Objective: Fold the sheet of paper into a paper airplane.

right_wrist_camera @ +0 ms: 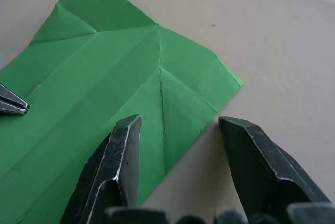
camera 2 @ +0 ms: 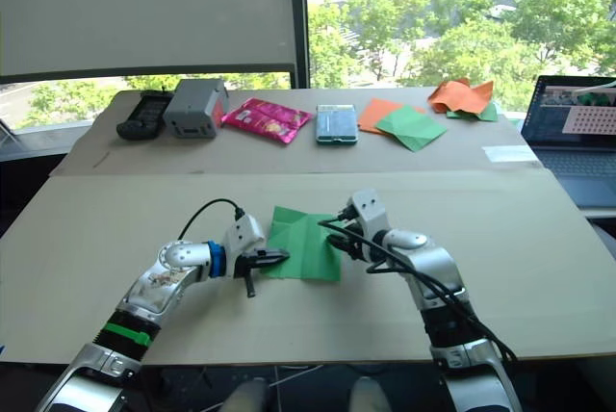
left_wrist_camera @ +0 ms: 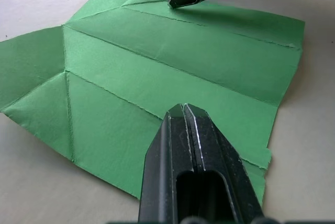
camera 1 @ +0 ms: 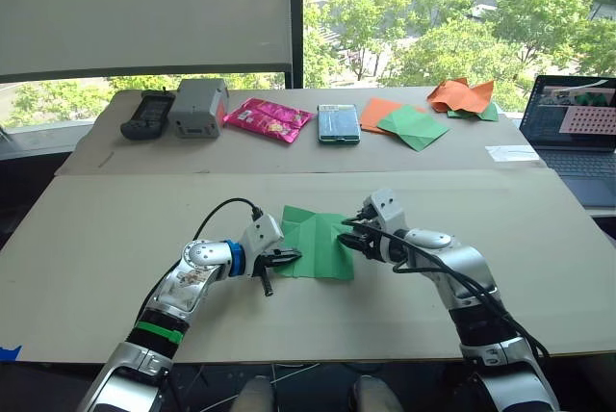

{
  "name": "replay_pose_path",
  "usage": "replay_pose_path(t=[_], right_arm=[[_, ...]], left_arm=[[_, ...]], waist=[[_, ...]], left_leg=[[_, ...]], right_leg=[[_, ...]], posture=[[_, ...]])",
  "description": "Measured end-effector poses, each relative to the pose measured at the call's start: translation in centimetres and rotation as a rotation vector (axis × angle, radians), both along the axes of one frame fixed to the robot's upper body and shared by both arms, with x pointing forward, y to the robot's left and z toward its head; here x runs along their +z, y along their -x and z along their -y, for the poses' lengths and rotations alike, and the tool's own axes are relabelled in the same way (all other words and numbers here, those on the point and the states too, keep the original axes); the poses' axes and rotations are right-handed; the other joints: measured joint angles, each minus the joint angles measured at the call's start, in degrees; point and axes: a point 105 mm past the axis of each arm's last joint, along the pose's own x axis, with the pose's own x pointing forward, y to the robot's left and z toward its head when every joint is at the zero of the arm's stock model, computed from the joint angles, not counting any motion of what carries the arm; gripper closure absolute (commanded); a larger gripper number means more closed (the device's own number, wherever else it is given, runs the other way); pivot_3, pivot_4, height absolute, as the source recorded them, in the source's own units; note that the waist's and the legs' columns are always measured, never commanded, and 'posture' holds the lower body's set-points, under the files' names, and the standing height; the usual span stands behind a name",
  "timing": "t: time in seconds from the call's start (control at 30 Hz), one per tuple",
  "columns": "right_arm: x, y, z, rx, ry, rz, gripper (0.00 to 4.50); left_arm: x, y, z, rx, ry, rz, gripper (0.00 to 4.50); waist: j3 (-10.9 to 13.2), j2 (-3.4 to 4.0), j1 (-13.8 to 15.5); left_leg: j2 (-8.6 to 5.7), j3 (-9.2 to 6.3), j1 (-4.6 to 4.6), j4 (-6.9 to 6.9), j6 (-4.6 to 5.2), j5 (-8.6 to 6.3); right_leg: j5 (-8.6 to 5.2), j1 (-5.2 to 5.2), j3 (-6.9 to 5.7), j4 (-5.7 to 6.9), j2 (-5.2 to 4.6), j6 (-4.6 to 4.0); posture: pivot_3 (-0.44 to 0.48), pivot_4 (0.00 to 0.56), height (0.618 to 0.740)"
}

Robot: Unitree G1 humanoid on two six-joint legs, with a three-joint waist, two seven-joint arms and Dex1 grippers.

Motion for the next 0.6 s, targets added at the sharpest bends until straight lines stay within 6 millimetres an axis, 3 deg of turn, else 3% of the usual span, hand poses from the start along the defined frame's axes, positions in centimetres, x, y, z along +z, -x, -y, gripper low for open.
replay_pose_path(t=[0.4,0.6], right_arm=[[-0.1,-0.4,-2.1,-0.049,-0.269,-0.123,1.88],[0.1,-1.2,-1.8,-0.107,-0.325,-0.140,1.88]], left_arm=[[-0.1,0.1,-0.2,0.007,-0.003,0.003,4.50],[-0.1,0.1,-0.1,0.006,-0.003,0.004,4.50]], waist=[[-0.11,0.07,-0.16],[-0.12,0.09,-0.19]], left_leg=[[0.00,0.00,0.06,0.00,0.01,0.00],[0.00,0.00,0.06,0.00,0.01,0.01]], right_leg=[[0.05,0.03,0.00,0.06,0.00,0.08],[0.05,0.01,0.00,0.07,0.00,0.07]], posture=[[0.000,0.150,0.706],[0.000,0.150,0.706]])
